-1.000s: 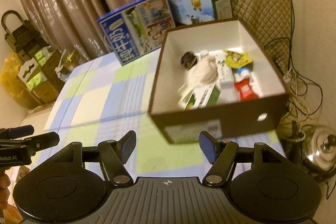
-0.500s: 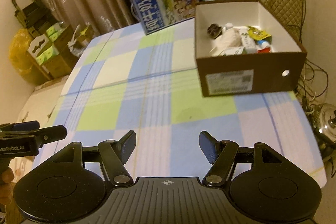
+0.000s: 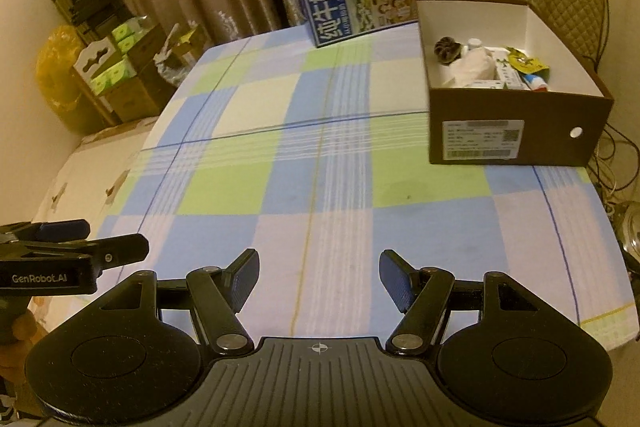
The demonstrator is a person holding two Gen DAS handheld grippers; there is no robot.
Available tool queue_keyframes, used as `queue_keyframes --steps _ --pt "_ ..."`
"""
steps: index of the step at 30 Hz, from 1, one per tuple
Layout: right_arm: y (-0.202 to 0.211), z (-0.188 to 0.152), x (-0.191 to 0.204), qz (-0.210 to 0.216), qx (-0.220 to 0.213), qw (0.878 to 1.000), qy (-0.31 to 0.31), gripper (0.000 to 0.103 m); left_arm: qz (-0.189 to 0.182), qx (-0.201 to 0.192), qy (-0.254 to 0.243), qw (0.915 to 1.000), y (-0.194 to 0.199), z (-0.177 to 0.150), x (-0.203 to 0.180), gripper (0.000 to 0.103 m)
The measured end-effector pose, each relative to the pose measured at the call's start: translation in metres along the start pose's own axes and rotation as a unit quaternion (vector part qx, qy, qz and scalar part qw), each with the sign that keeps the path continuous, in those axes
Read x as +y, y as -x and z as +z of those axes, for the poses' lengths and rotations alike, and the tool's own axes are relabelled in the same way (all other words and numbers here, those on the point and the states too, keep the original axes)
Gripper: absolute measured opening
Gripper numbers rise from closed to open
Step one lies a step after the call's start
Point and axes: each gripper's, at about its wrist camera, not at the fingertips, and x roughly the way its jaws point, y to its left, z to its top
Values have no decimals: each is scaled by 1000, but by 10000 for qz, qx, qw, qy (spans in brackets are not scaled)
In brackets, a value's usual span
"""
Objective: Organize objects
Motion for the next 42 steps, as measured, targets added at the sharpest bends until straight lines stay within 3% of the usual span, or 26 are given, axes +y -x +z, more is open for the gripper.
queue_keyframes --steps 42 --pt "-11 1 9 147 158 9996 170 64 115 31 -42 9999 -5 -3 1 102"
